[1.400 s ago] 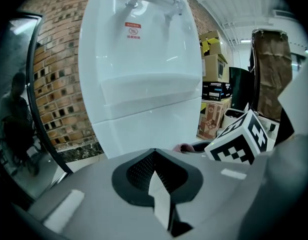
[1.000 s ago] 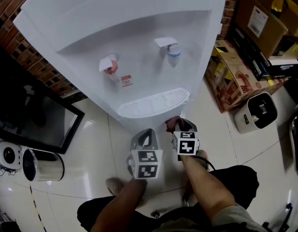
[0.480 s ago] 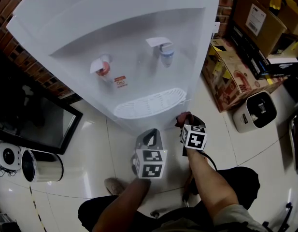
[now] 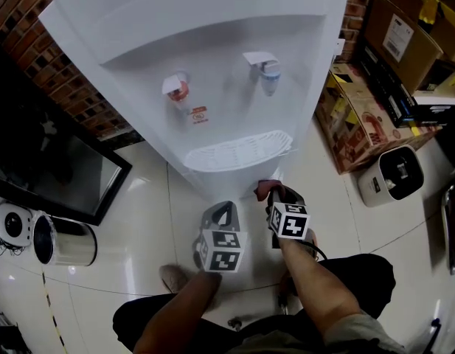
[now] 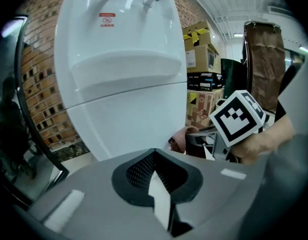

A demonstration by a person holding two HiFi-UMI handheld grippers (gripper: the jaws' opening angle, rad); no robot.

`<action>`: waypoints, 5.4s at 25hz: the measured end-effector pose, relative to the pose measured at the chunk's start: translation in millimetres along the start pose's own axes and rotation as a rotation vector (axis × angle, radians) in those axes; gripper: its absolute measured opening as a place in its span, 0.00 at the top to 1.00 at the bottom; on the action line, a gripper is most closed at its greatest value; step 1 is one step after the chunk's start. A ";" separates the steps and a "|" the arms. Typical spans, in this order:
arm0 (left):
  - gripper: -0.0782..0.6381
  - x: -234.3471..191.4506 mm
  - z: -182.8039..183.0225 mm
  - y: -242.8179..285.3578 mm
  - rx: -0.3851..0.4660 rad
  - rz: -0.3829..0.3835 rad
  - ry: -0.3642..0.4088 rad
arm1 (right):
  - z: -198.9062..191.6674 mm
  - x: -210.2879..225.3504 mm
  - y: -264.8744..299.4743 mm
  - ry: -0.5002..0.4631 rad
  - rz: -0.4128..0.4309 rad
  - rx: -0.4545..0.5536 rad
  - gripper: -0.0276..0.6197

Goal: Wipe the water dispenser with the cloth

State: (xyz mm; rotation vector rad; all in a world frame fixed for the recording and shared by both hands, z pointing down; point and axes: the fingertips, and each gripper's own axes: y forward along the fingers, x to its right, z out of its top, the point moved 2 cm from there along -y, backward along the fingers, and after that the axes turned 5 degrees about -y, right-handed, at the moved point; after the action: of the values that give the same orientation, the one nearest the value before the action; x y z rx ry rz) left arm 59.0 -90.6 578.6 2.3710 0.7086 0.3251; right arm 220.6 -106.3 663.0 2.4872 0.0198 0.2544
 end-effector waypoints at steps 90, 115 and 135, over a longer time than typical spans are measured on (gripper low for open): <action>0.89 -55.4 -57.4 -7.3 -0.082 0.088 -0.075 | -53.6 -63.4 37.3 0.082 0.072 -0.115 0.85; 0.89 -136.3 -102.6 -33.0 -0.133 0.170 -0.194 | -117.2 -177.4 113.9 0.175 0.171 -0.302 0.85; 0.89 -27.2 -29.0 35.3 -0.081 0.010 -0.073 | -86.1 -12.0 84.9 0.304 -0.036 -0.201 0.86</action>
State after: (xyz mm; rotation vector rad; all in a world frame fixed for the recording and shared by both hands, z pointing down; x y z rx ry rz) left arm 39.5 -114.4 622.0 2.2986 0.6383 0.2654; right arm 188.8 -124.0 778.9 2.2263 0.1577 0.5873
